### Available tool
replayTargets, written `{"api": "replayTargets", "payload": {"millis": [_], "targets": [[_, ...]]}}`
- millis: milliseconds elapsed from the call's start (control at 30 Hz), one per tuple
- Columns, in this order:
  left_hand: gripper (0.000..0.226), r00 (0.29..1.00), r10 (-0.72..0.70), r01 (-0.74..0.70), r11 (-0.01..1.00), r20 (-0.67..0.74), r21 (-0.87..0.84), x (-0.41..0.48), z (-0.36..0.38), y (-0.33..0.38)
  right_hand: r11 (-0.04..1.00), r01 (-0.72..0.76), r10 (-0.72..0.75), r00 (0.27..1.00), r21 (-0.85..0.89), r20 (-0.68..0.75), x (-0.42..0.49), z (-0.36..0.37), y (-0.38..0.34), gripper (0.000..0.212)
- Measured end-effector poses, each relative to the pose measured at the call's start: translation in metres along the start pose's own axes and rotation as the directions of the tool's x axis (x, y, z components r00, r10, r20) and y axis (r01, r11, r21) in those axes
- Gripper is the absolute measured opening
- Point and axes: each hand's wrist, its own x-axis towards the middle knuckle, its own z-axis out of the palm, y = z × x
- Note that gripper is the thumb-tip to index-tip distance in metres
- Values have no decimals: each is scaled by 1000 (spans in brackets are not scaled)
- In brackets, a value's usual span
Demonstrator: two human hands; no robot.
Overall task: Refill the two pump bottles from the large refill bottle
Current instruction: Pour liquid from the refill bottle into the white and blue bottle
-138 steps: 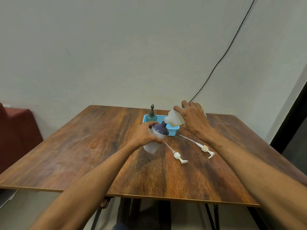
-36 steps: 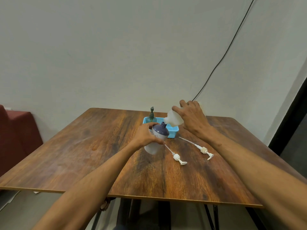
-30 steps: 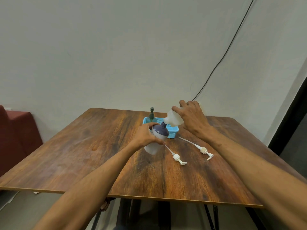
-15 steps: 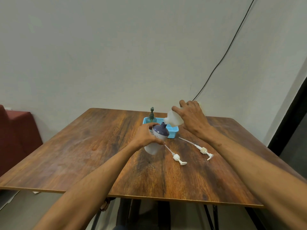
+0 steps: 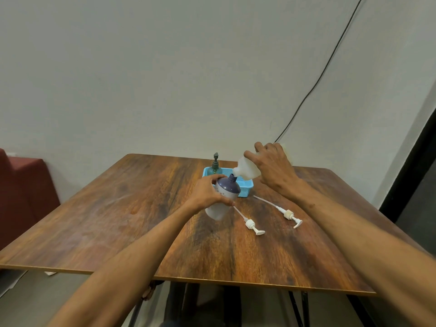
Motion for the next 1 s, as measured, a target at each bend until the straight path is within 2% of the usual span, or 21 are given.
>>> {"api": "replayTargets", "payload": {"millis": [1000], "targets": [[80, 1000, 13, -13, 1000, 1, -11, 1, 0, -2, 1000, 0, 0, 1000, -19, 1, 3, -2, -2, 67]]}}
